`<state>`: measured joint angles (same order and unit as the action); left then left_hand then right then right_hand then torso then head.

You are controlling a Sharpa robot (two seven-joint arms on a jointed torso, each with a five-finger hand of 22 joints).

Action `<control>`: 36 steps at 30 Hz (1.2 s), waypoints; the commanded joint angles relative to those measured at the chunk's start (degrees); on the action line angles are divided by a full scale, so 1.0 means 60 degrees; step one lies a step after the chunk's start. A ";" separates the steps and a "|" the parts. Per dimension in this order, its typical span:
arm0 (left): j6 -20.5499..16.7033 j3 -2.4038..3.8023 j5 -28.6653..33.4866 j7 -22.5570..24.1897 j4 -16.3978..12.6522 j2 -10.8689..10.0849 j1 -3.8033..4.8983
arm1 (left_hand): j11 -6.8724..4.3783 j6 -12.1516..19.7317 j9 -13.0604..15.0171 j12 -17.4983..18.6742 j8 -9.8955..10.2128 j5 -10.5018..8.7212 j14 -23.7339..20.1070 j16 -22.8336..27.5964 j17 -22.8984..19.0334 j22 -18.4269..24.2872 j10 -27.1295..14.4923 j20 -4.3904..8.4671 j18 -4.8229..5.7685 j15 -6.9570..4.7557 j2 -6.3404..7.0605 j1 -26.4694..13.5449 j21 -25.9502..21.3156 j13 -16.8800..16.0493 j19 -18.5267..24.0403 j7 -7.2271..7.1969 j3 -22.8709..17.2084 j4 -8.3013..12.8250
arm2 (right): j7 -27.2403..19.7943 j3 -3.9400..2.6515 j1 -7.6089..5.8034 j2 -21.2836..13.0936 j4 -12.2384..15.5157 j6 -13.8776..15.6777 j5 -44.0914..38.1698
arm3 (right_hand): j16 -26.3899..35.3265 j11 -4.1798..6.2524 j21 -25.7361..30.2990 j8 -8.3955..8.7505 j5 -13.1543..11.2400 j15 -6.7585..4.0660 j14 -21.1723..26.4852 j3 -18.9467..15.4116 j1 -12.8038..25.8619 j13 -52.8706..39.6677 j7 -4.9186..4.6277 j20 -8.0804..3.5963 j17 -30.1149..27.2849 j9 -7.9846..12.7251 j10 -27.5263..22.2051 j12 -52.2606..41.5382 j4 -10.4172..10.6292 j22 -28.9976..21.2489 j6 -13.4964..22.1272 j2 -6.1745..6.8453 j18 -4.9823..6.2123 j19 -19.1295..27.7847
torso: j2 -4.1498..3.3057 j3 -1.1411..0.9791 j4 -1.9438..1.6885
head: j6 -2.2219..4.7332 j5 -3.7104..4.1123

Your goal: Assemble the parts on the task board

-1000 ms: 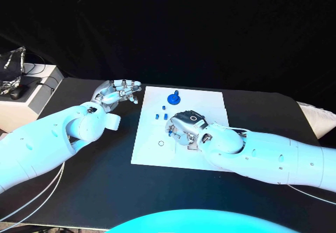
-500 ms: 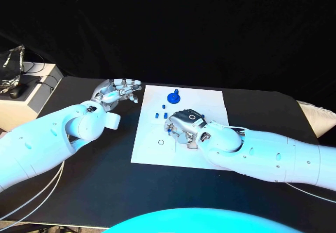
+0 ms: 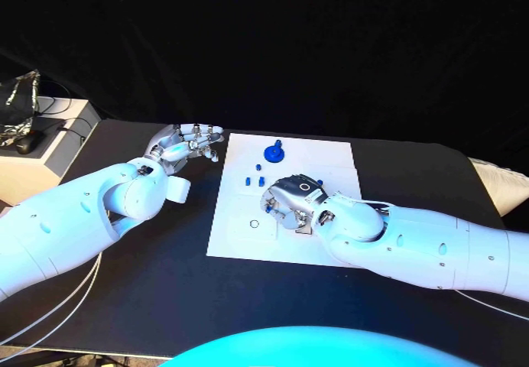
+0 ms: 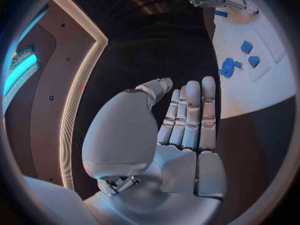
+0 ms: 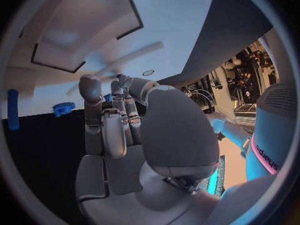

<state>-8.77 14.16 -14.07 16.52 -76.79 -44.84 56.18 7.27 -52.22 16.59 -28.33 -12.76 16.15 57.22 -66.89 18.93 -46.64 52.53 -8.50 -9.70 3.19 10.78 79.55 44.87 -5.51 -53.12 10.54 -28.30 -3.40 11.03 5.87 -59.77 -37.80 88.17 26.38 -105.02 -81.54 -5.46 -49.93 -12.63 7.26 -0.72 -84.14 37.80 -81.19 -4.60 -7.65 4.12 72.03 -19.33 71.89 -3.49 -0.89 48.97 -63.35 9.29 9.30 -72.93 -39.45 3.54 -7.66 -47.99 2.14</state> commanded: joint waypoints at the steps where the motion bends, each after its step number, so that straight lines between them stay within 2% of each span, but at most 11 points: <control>1: -0.0029 0.0010 0.0030 -0.0011 -0.0005 0.0012 0.0003 | 0.0008 0.0005 -0.0009 0.0039 -0.0022 -0.0030 -0.0065 0.0051 0.0011 0.0014 -0.0064 -0.0001 -0.0128 -0.0005 -0.0008 0.0089 -0.0040 0.0015 0.0041 0.0013 0.0055 -0.0007 | -0.0064 0.0046 0.0058 -0.0021 0.0054 -0.0324 -0.0088 | 0.0036 0.0266 0.0036 -0.0014 0.0058 -0.0036 -0.0435 0.0041 0.0076 -0.0045 -0.0052 0.0017 -0.0001 0.0004 0.0285 -0.0040 -0.0013 0.0008 0.0018 0.0012 -0.0111 0.0068 | 0.0002 -0.0007 0.0000 | 0.0013 0.0003; 6: -0.0038 0.0010 0.0029 -0.0017 0.0009 0.0012 0.0002 | 0.0008 0.0005 -0.0009 0.0039 -0.0022 -0.0030 -0.0065 0.0051 0.0011 0.0014 -0.0064 -0.0001 -0.0128 -0.0005 -0.0008 0.0089 -0.0040 0.0015 0.0041 0.0013 0.0055 -0.0007 | -0.0031 0.0048 0.0063 -0.0029 0.0020 -0.0286 -0.0089 | 0.0031 0.0249 0.0047 -0.0011 0.0121 -0.0024 -0.0430 0.0042 0.0119 -0.0029 -0.0071 0.0022 -0.0020 -0.0019 0.0237 -0.0025 -0.0037 0.0016 0.0062 0.0050 -0.0097 0.0115 | -0.0009 0.0001 0.0006 | 0.0032 0.0011; 9: -0.0040 0.0010 0.0029 -0.0021 0.0015 0.0014 0.0002 | 0.0008 0.0005 -0.0009 0.0039 -0.0022 -0.0030 -0.0065 0.0051 0.0011 0.0014 -0.0064 -0.0001 -0.0128 -0.0005 -0.0008 0.0089 -0.0040 0.0015 0.0041 0.0013 0.0055 -0.0007 | -0.0061 0.0048 0.0063 -0.0022 -0.0015 -0.0264 -0.0068 | 0.0044 0.0125 0.0167 0.0103 0.0215 0.0077 -0.0407 0.0016 0.0295 0.0095 -0.0178 0.0095 -0.0103 -0.0020 -0.0185 0.0017 0.0004 -0.0051 0.0308 0.0154 -0.0081 0.0257 | -0.0007 0.0003 0.0006 | 0.0036 0.0025; 12: -0.0037 0.0009 0.0029 -0.0027 0.0018 0.0015 0.0002 | 0.0008 0.0005 -0.0009 0.0039 -0.0022 -0.0030 -0.0065 0.0051 0.0011 0.0014 -0.0064 -0.0001 -0.0128 -0.0005 -0.0008 0.0089 -0.0040 0.0015 0.0041 0.0013 0.0055 -0.0007 | -0.0111 0.0049 0.0063 -0.0009 -0.0047 -0.0264 -0.0025 | 0.0091 -0.0044 0.0386 0.0305 0.0391 0.0225 -0.0359 -0.0069 0.0574 0.0186 -0.0304 0.0237 -0.0253 0.0024 -0.0881 0.0021 0.0138 -0.0204 0.0652 0.0379 -0.0053 0.0413 | -0.0010 0.0003 0.0003 | 0.0031 0.0029; 13: -0.0035 0.0009 0.0029 -0.0034 0.0019 0.0015 0.0002 | 0.0008 0.0005 -0.0009 0.0039 -0.0022 -0.0030 -0.0065 0.0051 0.0011 0.0014 -0.0064 -0.0001 -0.0128 -0.0005 -0.0008 0.0089 -0.0040 0.0015 0.0041 0.0013 0.0055 -0.0007 | -0.0143 0.0050 0.0064 0.0002 -0.0069 -0.0270 0.0000 | 0.0162 -0.0126 0.0657 0.0402 0.0399 0.0290 -0.0306 -0.0187 0.0718 0.0191 -0.0329 0.0328 -0.0428 0.0044 -0.1341 0.0021 0.0222 -0.0427 0.0798 0.0540 -0.0003 0.0541 | -0.0013 0.0004 0.0000 | 0.0031 0.0030; 17: -0.0026 0.0009 0.0029 -0.0049 0.0022 0.0014 0.0002 | 0.0013 0.0016 -0.0013 0.0039 -0.0019 -0.0032 -0.0067 0.0049 0.0014 0.0016 -0.0076 -0.0003 -0.0129 -0.0003 -0.0007 0.0093 -0.0044 0.0018 0.0039 0.0020 0.0058 -0.0006 | -0.0205 0.0054 0.0064 0.0018 -0.0112 -0.0250 0.0051 | 0.0292 -0.0147 0.1282 0.0646 0.0213 0.0342 -0.0210 -0.0721 0.0801 0.0171 -0.0280 0.0433 -0.0752 0.0115 -0.2010 -0.0009 0.0363 -0.0930 0.1162 0.0720 0.0121 0.0718 | -0.0009 0.0005 0.0003 | 0.0025 0.0025; 19: -0.0019 0.0009 0.0029 -0.0058 0.0024 0.0013 0.0002 | 0.0013 0.0016 -0.0013 0.0039 -0.0019 -0.0032 -0.0067 0.0049 0.0014 0.0016 -0.0076 -0.0003 -0.0129 -0.0003 -0.0007 0.0093 -0.0044 0.0018 0.0039 0.0020 0.0058 -0.0006 | -0.0226 0.0057 0.0064 0.0009 -0.0114 -0.0177 0.0068 | 0.0349 -0.0151 0.1545 0.0709 0.0203 0.0355 -0.0173 -0.0970 0.0743 0.0167 -0.0278 0.0439 -0.0884 0.0137 -0.2160 -0.0019 0.0408 -0.1148 0.1237 0.0707 0.0161 0.0766 | -0.0006 0.0004 0.0003 | 0.0022 0.0024; 22: -0.0005 0.0009 0.0029 -0.0071 0.0028 0.0012 0.0002 | 0.0014 0.0020 -0.0014 0.0040 -0.0017 -0.0033 -0.0068 0.0048 0.0015 0.0017 -0.0080 -0.0004 -0.0129 -0.0002 -0.0005 0.0092 -0.0045 0.0019 0.0039 0.0021 0.0060 -0.0007 | -0.0236 0.0058 0.0064 -0.0029 -0.0088 0.0008 0.0080 | 0.0367 -0.0181 0.1858 0.0902 0.0201 0.0371 -0.0160 -0.1668 0.0486 0.0160 -0.0212 0.0457 -0.0990 0.0230 -0.2393 -0.0043 0.0542 -0.1371 0.1448 0.0620 0.0176 0.0679 | -0.0004 0.0004 0.0004 | 0.0028 0.0027; 26: 0.0022 0.0009 0.0029 -0.0086 0.0038 0.0011 0.0002 | 0.0017 0.0027 -0.0016 0.0042 -0.0014 -0.0034 -0.0068 0.0048 0.0016 0.0018 -0.0088 -0.0005 -0.0129 0.0000 -0.0001 0.0090 -0.0047 0.0020 0.0039 0.0022 0.0063 -0.0008 | -0.0218 0.0058 0.0063 -0.0142 0.0004 0.0315 0.0089 | 0.0367 -0.0207 0.2113 0.1123 0.0213 0.0373 -0.0148 -0.2273 0.0194 0.0159 -0.0246 0.0473 -0.1073 0.0371 -0.2504 -0.0055 0.0697 -0.1546 0.1701 0.0555 0.0181 0.0596 | 0.0001 0.0002 0.0003 | 0.0041 0.0027; 32: 0.0036 0.0009 0.0029 -0.0095 0.0056 0.0002 0.0002 | 0.0019 0.0036 -0.0018 0.0046 -0.0011 -0.0034 -0.0070 0.0048 0.0016 0.0019 -0.0099 -0.0006 -0.0129 0.0002 0.0001 0.0090 -0.0049 0.0023 0.0038 0.0023 0.0065 -0.0008 | -0.0173 0.0043 0.0055 -0.0397 0.0245 0.0688 0.0136 | 0.0328 -0.0200 0.2140 0.1143 0.0237 0.0370 -0.0161 -0.2511 0.0054 0.0152 -0.0263 0.0472 -0.1037 0.0412 -0.2490 -0.0083 0.0807 -0.1540 0.1663 0.0491 0.0173 0.0519 | -0.0003 0.0003 0.0006 | 0.0059 0.0043; 36: 0.0037 0.0008 0.0029 -0.0097 0.0068 -0.0004 0.0002 | 0.0019 0.0036 -0.0018 0.0046 -0.0011 -0.0034 -0.0070 0.0048 0.0016 0.0019 -0.0099 -0.0006 -0.0129 0.0002 0.0001 0.0090 -0.0049 0.0023 0.0038 0.0023 0.0065 -0.0008 | -0.0164 -0.0014 0.0012 -0.0633 0.0469 0.0861 0.0370 | 0.0263 -0.0167 0.2068 0.1143 0.0278 0.0345 -0.0190 -0.2559 -0.0049 0.0137 -0.0273 0.0453 -0.0944 0.0441 -0.2320 -0.0157 0.0884 -0.1452 0.1596 0.0449 0.0155 0.0420 | -0.0009 -0.0004 0.0015 | 0.0102 0.0076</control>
<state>-8.96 14.15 -14.08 15.78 -76.31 -44.91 56.18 7.48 -52.22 16.55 -28.33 -12.76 16.15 57.22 -66.89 18.98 -46.60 52.32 -8.50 -9.70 3.19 10.78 79.55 44.87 -5.46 -53.12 10.54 -28.30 -3.40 10.20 5.88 -59.55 -41.32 90.52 29.31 -103.95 -79.70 -6.51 -37.33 -6.06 8.74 1.14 -83.93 22.67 -80.99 -3.74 -9.17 6.76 66.27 -16.73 57.46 -4.30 4.42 40.23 -53.45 11.93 10.15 -70.14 -39.46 3.55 -7.61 -47.55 2.46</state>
